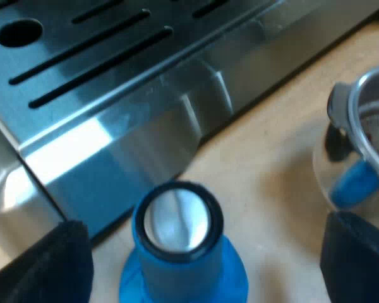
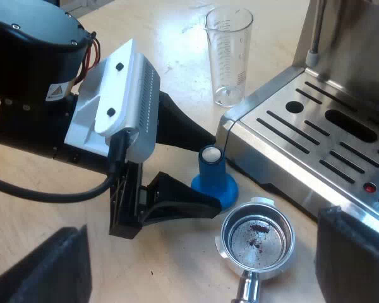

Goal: Grind coffee beans and then tamp

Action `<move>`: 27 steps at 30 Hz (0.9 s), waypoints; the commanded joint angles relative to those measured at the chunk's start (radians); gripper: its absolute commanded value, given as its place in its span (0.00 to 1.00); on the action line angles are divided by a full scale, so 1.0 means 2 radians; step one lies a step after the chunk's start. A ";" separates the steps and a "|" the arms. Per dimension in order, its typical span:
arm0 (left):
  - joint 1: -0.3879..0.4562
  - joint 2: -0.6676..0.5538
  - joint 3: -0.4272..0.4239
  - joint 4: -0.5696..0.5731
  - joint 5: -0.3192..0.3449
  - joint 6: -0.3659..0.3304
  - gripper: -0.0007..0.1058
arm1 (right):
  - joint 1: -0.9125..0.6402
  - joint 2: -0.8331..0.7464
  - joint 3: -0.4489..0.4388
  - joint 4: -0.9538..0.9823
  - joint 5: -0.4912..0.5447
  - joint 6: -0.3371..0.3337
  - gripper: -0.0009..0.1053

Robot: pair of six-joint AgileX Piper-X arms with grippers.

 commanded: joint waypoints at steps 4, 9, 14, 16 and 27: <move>0.000 0.021 -0.014 -0.018 -0.003 0.000 0.78 | -0.002 -0.004 -0.004 -0.004 -0.003 -0.009 0.71; 0.000 0.047 -0.035 -0.018 -0.003 -0.001 0.78 | -0.002 -0.004 -0.004 -0.004 -0.003 -0.009 0.71; 0.000 0.059 -0.038 -0.018 -0.003 -0.003 0.78 | -0.002 -0.004 -0.004 -0.004 -0.003 -0.009 0.71; 0.000 0.059 -0.038 -0.018 -0.003 -0.003 0.78 | -0.002 -0.004 -0.004 -0.004 -0.003 -0.009 0.71; 0.000 0.059 -0.038 -0.018 -0.003 -0.003 0.21 | -0.002 -0.004 -0.004 -0.004 -0.003 -0.009 0.71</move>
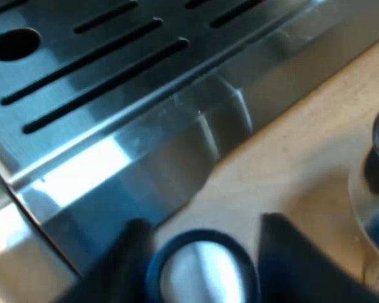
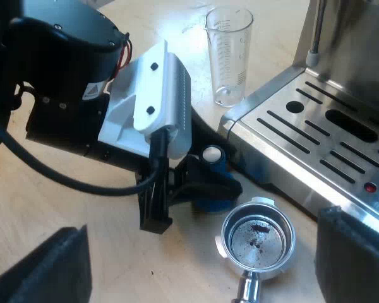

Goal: Grind coffee beans and then tamp

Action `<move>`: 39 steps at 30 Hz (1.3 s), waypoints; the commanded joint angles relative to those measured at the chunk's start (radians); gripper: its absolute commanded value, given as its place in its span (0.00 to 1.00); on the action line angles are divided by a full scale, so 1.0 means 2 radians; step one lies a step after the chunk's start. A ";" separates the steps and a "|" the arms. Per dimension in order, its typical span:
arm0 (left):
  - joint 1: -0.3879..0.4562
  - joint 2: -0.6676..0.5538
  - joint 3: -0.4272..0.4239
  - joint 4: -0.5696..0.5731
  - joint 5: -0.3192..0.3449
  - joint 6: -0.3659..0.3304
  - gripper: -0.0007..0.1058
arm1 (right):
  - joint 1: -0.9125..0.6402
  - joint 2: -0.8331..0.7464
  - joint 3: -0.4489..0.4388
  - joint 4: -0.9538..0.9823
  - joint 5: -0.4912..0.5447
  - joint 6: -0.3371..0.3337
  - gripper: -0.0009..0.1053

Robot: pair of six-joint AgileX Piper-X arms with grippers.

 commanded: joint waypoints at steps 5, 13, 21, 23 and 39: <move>0.000 -0.010 -0.004 0.000 -0.001 -0.003 0.02 | -0.002 -0.004 -0.004 -0.004 -0.003 -0.009 0.71; 0.000 -0.098 -0.003 0.021 -0.001 -0.003 0.01 | -0.002 -0.004 -0.004 -0.001 -0.003 -0.009 0.71; 0.000 -0.200 -0.003 0.097 -0.001 -0.003 0.01 | -0.002 -0.004 -0.004 0.025 -0.003 -0.004 0.71; 0.000 -0.227 -0.003 0.106 -0.001 -0.003 0.01 | -0.002 -0.004 -0.004 0.034 -0.003 -0.005 0.71; 0.000 -0.422 -0.003 0.255 0.004 -0.003 0.01 | -0.005 -0.004 -0.003 0.054 -0.003 -0.008 0.71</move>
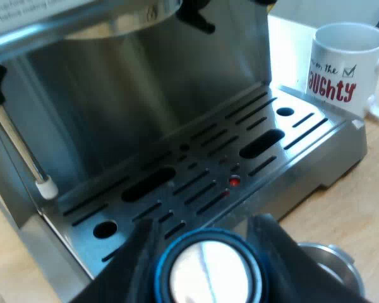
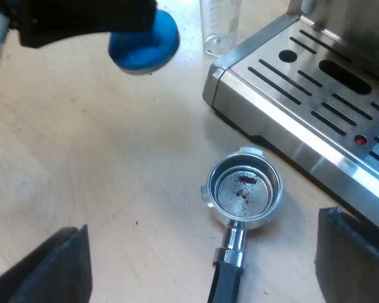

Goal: Grind coffee beans and then tamp

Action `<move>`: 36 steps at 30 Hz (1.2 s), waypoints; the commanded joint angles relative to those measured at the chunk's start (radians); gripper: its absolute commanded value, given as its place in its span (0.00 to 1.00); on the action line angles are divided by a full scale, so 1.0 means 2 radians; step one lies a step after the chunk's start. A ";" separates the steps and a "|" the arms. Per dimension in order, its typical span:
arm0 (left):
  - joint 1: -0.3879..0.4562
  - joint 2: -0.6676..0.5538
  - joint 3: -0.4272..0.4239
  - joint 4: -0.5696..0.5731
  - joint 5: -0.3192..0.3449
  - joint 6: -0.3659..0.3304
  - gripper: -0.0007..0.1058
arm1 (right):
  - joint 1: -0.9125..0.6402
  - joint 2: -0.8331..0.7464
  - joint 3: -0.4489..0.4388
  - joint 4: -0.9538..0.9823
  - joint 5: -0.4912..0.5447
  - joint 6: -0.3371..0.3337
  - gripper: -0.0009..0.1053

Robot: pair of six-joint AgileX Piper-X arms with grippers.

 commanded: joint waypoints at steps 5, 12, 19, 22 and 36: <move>0.000 -0.049 -0.003 0.026 0.000 -0.003 0.01 | -0.005 -0.006 0.013 0.004 0.009 -0.007 0.71; 0.000 -0.068 -0.003 0.045 0.001 -0.003 0.01 | -0.015 -0.006 0.043 0.001 0.006 0.019 0.71; 0.000 -0.077 -0.009 0.047 0.015 -0.003 0.01 | -0.074 -0.006 0.055 -0.019 -0.042 0.018 0.71; 0.000 -0.077 -0.016 0.065 0.015 -0.003 0.01 | -0.089 -0.006 0.055 -0.020 -0.054 -0.006 0.71; 0.000 -0.077 -0.049 0.121 0.018 -0.003 0.01 | -0.095 -0.006 0.055 -0.046 -0.087 -0.008 0.71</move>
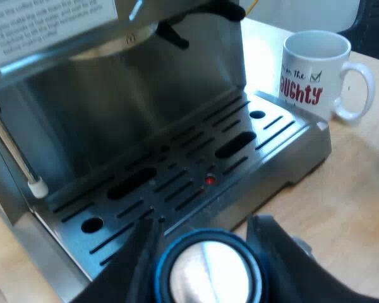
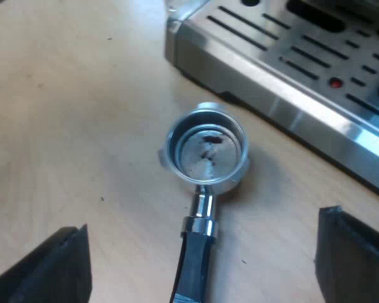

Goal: Grind coffee beans and then tamp

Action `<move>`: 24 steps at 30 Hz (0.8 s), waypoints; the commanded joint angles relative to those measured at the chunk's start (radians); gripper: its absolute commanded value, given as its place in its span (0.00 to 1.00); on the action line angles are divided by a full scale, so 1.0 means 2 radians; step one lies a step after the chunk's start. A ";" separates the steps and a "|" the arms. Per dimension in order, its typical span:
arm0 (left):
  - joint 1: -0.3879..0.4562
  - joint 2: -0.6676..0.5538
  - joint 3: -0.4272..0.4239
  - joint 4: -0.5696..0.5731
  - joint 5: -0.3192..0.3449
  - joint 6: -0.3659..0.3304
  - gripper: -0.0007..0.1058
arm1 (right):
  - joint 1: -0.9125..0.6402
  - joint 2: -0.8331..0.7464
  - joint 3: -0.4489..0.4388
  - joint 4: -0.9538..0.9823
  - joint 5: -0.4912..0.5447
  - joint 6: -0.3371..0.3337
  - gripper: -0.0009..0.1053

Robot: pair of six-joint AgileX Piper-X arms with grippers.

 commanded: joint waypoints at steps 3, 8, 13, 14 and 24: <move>-0.001 0.002 -0.009 -0.007 0.016 -0.003 0.01 | -0.002 -0.003 -0.003 -0.006 -0.007 -0.005 0.71; -0.016 0.025 -0.018 -0.007 0.020 -0.003 0.01 | -0.002 -0.003 -0.003 -0.006 -0.004 -0.001 0.71; -0.047 0.064 -0.041 -0.007 0.021 0.000 0.01 | -0.002 -0.003 -0.003 -0.006 -0.004 -0.001 0.71; -0.052 0.072 -0.045 -0.011 0.021 0.000 0.01 | -0.002 -0.003 -0.003 -0.006 -0.004 -0.001 0.71; -0.101 0.127 -0.047 -0.092 0.021 0.000 0.01 | -0.002 -0.003 -0.003 -0.006 -0.004 -0.001 0.71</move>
